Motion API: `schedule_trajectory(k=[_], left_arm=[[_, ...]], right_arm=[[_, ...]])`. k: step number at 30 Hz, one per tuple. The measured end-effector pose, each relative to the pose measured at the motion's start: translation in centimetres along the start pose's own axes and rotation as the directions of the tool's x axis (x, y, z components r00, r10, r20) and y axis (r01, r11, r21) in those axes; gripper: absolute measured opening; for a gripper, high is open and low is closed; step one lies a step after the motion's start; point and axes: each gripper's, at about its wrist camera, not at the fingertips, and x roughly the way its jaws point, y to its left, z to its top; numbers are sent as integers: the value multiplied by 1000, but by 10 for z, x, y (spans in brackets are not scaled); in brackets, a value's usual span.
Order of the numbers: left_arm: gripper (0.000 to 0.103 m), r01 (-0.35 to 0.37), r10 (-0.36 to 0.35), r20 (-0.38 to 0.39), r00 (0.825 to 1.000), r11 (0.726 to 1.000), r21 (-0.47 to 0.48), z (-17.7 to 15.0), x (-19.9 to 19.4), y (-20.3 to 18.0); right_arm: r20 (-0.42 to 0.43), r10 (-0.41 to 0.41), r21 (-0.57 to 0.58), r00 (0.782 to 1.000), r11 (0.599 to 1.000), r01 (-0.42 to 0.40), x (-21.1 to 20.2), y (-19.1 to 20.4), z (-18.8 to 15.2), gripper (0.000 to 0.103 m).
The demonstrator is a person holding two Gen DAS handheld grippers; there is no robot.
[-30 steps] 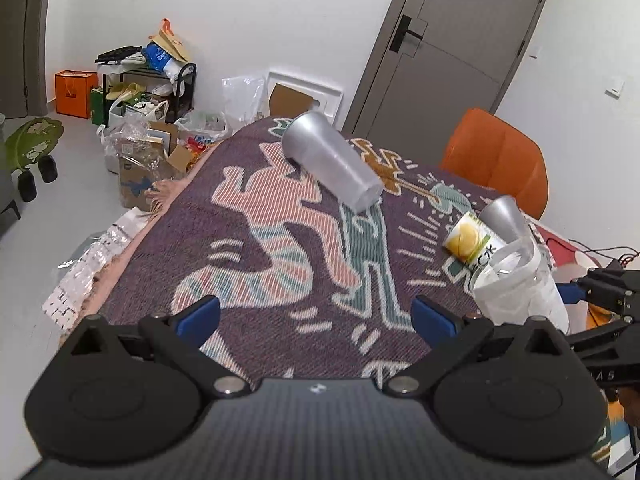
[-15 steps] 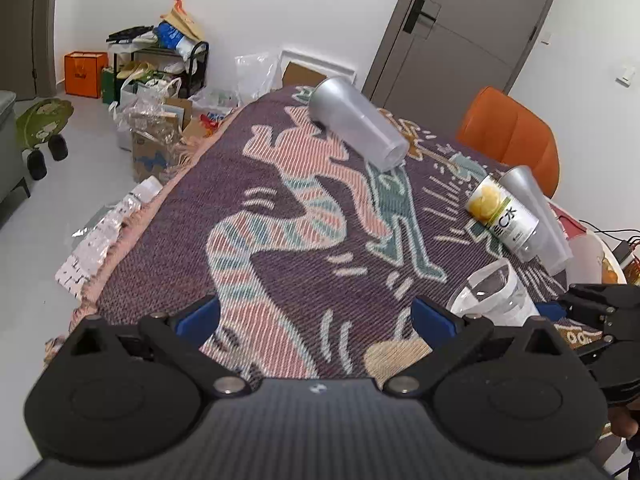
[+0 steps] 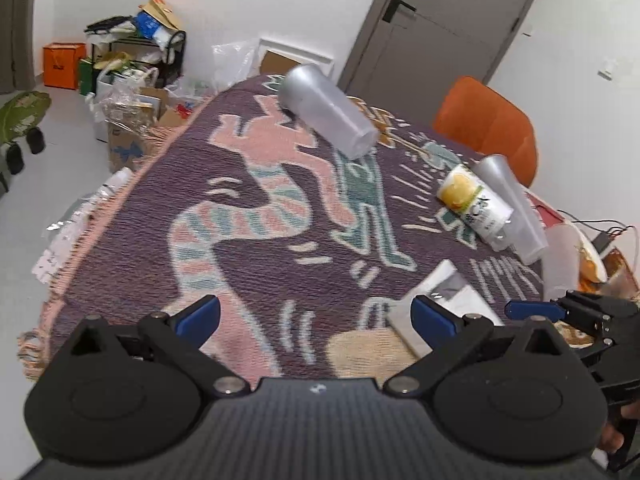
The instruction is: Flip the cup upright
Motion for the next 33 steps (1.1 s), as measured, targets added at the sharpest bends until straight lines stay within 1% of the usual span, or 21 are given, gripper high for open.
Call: schedule_trajectory(k=[3,6,10,13,16,19,24,29,33], left_arm=[[101,46,-47,-26,999,999,-25,3,6,-8],[101,84,-87,-47,995,995,-52,5,13,-15],[100,121,-129,-75,989,988,-94,9,23,-26],[100,135,-146,-95,985,984,-115,11,29,-36],[100,138,-153,-112,982,981,-134,11,36,-43],[99,137,-164,-140,977,974,-182,9,46,-47],[95,126,-174,-174,969,958,-256,8,61,-53],[92,93,-163,-194,967,941,-326,8,77,-58],[86,57,-150,-222,963,924,-378,8,89,-58]], right_arm=[[54,-12,52,998,999,9,-16,-8,-7,83],[116,-3,115,993,993,-11,-29,-19,-16,83],[151,-27,188,988,982,-2,-37,-32,-30,83],[170,-33,239,985,971,-9,-41,-41,-41,82],[182,-47,274,982,962,-5,-42,-49,-53,82],[200,-67,296,978,955,5,-45,-54,-64,82],[220,-94,309,971,951,23,-45,-58,-76,82],[235,-95,351,967,936,6,-44,-66,-87,82],[246,-88,374,965,927,-10,-43,-72,-94,82]])
